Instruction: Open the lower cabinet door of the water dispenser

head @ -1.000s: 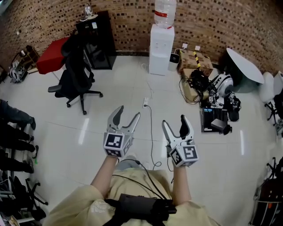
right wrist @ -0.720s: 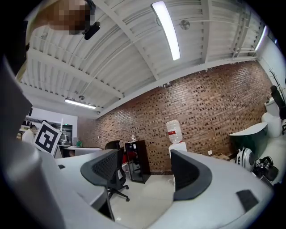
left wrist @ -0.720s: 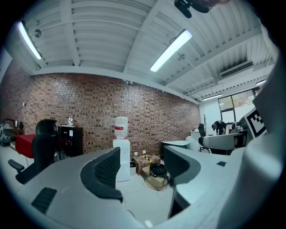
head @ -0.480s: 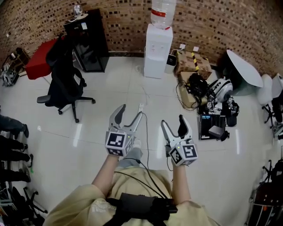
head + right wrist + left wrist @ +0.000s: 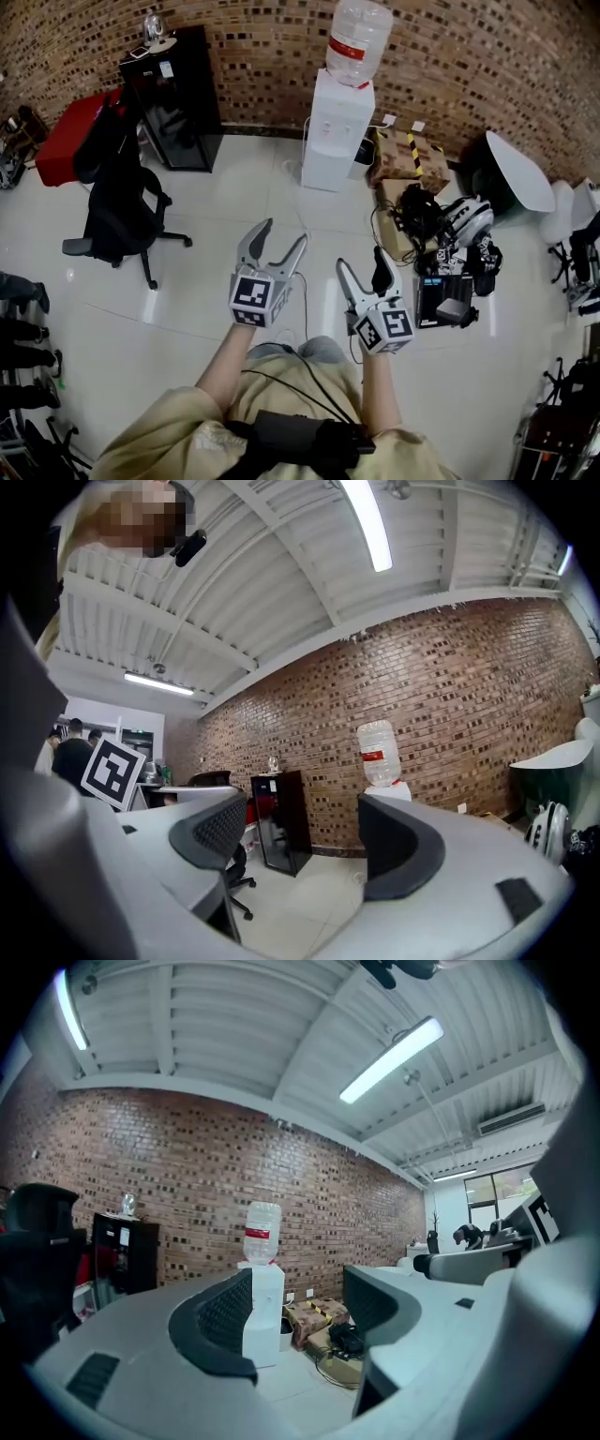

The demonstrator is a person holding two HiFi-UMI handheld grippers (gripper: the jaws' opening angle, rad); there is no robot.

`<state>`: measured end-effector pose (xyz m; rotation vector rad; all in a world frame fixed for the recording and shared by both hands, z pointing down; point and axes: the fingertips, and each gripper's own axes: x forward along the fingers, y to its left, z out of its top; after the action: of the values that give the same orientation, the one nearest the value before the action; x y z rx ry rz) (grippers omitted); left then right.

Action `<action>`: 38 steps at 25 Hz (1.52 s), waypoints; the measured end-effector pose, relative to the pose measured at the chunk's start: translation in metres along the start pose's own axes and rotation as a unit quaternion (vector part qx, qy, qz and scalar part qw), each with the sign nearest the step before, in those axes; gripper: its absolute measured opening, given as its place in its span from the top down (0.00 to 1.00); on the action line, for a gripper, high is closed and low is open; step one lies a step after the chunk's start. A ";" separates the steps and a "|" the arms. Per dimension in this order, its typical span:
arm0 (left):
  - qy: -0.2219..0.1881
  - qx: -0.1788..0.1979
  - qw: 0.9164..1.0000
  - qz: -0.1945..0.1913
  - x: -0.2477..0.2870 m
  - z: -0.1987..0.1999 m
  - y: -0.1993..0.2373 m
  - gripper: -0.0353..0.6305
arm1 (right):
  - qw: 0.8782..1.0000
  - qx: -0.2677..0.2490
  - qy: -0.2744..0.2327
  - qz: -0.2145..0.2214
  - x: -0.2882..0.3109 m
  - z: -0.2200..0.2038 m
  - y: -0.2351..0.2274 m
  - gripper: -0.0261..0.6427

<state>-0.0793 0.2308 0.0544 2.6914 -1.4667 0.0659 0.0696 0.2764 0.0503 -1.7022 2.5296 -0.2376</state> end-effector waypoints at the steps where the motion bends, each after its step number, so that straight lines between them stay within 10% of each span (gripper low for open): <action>1: 0.005 -0.002 1.000 -0.004 0.011 -0.003 0.003 0.49 | 1.000 0.003 0.007 -0.005 0.009 -0.004 -0.007 0.38; 26: 0.063 -0.010 0.998 0.024 0.393 -0.058 0.105 0.49 | 0.998 0.018 0.045 0.047 0.324 -0.059 -0.301 0.40; 38: 0.083 -0.001 0.997 0.001 0.494 -0.233 0.160 0.49 | 0.999 0.000 0.032 -0.016 0.415 -0.213 -0.390 0.40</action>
<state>0.0534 -0.2485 0.3304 2.6091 -1.4199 0.2809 0.2357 -0.2347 0.3355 -1.7633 2.5484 -0.2975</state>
